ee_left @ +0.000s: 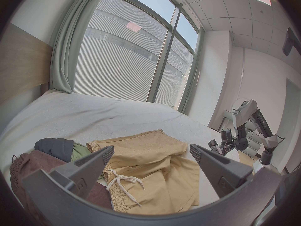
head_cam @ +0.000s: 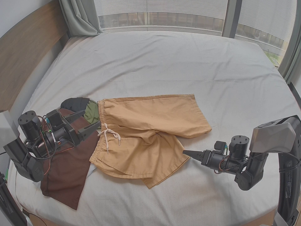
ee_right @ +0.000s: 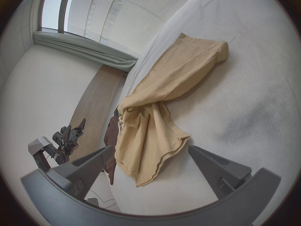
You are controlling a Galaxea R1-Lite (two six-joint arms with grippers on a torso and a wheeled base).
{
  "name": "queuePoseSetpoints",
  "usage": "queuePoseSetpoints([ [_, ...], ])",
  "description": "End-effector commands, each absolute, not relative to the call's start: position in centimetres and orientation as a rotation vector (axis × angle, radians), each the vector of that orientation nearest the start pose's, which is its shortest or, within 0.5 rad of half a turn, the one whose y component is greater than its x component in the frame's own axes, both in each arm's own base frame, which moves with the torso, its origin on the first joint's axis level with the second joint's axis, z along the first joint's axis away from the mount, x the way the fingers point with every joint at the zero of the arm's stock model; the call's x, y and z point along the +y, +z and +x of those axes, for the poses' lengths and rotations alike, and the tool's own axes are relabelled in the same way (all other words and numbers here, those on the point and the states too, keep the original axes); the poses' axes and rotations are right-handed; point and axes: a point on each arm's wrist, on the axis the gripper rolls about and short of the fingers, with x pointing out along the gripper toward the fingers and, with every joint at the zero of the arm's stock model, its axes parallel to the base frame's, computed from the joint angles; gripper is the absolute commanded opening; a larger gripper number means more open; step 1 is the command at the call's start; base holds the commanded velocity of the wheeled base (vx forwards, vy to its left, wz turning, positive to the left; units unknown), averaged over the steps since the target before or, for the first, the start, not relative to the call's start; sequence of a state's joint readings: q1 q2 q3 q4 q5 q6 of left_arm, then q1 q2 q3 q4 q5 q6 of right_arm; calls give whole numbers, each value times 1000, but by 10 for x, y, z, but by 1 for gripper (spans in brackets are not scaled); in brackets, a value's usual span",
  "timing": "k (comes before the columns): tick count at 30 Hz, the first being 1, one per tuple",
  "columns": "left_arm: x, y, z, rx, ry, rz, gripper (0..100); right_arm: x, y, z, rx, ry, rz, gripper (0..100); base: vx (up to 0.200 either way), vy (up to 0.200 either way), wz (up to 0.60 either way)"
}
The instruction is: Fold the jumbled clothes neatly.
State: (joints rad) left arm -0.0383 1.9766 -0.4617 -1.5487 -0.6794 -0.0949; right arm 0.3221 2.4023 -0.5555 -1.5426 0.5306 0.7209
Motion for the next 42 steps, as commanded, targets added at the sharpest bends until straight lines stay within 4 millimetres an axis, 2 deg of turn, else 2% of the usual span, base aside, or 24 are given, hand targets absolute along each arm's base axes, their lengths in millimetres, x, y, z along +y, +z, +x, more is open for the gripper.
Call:
queuePoseSetpoints([
  [1, -26, 106, 301, 10, -718, -83, 100, 122, -30, 322, 639, 688, 713, 100, 0, 0, 0],
  [13, -28, 105, 301, 12, -724, -84, 100, 134, -29, 328, 653, 702, 800, 100, 0, 0, 0],
  [26, -28, 104, 301, 16, -727, -84, 100, 138, -20, 343, 566, 634, 844, 100, 0, 0, 0],
  [27, -28, 104, 301, 16, -727, -84, 100, 138, -20, 344, 565, 633, 844, 0, 0, 0, 0],
  [42, -30, 102, 301, 24, -732, -84, 100, 131, -27, 338, 584, 605, 807, 0, 0, 0, 0],
])
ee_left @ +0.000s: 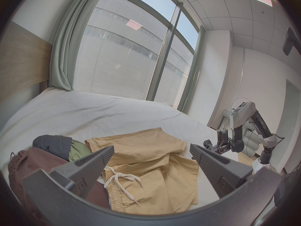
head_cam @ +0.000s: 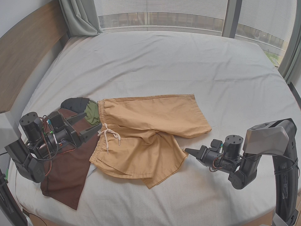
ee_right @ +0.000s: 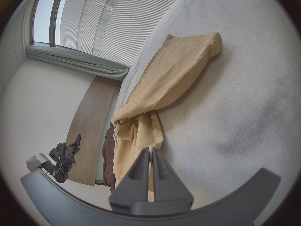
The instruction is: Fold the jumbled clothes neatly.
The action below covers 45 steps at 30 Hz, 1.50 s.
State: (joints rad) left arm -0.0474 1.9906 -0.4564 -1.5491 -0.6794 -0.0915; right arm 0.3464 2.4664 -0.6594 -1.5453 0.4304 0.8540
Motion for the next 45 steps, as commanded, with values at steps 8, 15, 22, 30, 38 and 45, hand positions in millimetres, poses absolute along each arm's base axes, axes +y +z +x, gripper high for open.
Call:
queuePoseSetpoints([
  [8, -30, 102, 301, 24, -732, -84, 100, 98, -18, 350, 484, 537, 735, 0, 0, 0, 0],
  [15, -30, 101, 301, 28, -731, -86, 100, 80, -18, 359, 441, 501, 712, 0, 0, 0, 0],
  [22, -30, 99, 302, 32, -730, -86, 100, 71, -16, 366, 404, 484, 700, 0, 0, 0, 0],
  [30, -30, 99, 303, 32, -730, -87, 100, 69, -10, 378, 354, 488, 698, 0, 0, 0, 0],
  [38, -30, 99, 304, 32, -730, -90, 100, 69, -19, 392, 310, 430, 694, 0, 0, 0, 0],
  [45, -30, 99, 304, 30, -731, -89, 100, 69, -20, 392, 311, 428, 694, 0, 0, 0, 0],
])
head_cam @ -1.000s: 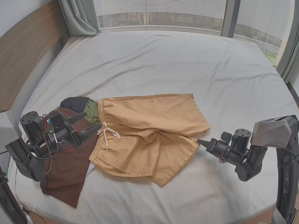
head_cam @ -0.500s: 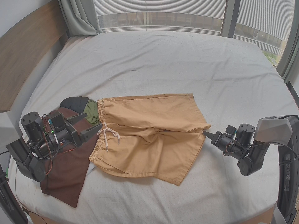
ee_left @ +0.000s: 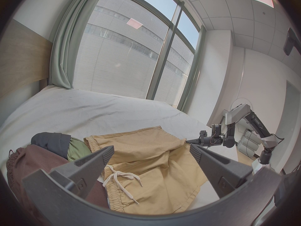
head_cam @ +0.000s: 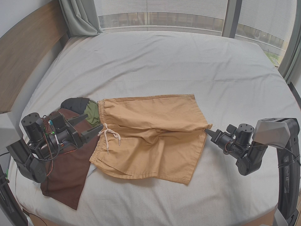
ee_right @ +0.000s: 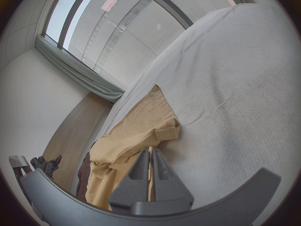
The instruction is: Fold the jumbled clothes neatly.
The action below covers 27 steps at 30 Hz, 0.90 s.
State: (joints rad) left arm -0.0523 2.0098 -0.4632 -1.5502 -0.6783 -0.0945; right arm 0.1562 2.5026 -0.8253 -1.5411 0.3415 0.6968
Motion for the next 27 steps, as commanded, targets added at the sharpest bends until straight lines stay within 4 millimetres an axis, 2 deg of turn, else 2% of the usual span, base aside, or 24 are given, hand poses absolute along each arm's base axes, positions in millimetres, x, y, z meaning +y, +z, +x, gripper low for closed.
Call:
queuePoseSetpoints([
  [1, -30, 99, 304, 30, -731, -89, 100, 69, -20, 392, 311, 428, 694, 0, 0, 0, 0],
  [11, -30, 99, 304, 28, -731, -87, 100, 66, -20, 391, 291, 429, 611, 0, 0, 0, 0],
  [12, -30, 99, 304, 28, -731, -87, 100, 66, -20, 391, 291, 429, 611, 100, 0, 0, 0],
  [14, -30, 98, 304, 33, -731, -90, 100, 66, -18, 387, 295, 430, 588, 100, 0, 0, 0],
  [19, -30, 95, 306, 41, -729, -90, 100, 67, -15, 355, 372, 500, 477, 100, 0, 0, 0],
  [27, -30, 95, 305, 43, -731, -91, 100, 76, -24, 319, 526, 634, 476, 100, 0, 0, 0],
])
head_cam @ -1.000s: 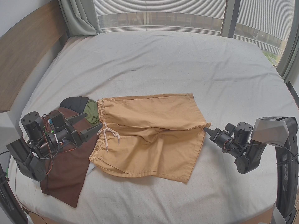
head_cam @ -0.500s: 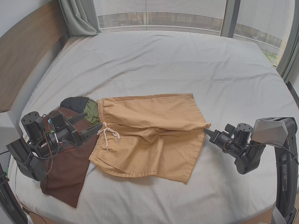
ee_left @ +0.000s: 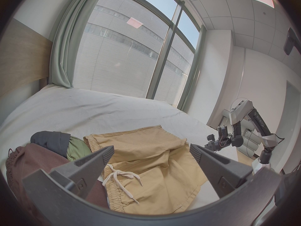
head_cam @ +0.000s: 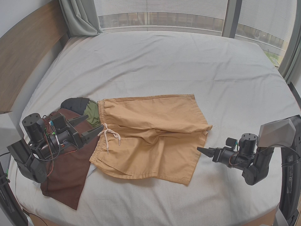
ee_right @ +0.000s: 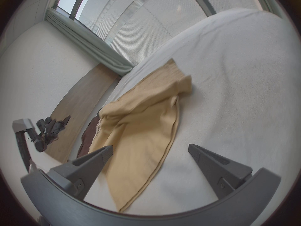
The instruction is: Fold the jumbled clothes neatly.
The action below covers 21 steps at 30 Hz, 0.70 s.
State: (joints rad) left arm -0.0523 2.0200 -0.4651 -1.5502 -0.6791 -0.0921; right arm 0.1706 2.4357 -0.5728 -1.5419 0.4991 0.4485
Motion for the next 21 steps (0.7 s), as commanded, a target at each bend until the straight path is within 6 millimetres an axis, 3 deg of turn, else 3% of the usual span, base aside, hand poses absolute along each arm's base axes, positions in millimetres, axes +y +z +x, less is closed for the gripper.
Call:
queuePoseSetpoints([
  [1, -30, 95, 305, 43, -731, -91, 100, 78, -26, 316, 540, 648, 471, 100, 0, 0, 0],
  [13, -30, 95, 305, 42, -729, -89, 100, 90, -39, 294, 650, 719, 460, 100, 0, 0, 0],
  [21, -30, 95, 305, 43, -729, -91, 100, 103, -58, 284, 736, 751, 461, 100, 0, 0, 0],
])
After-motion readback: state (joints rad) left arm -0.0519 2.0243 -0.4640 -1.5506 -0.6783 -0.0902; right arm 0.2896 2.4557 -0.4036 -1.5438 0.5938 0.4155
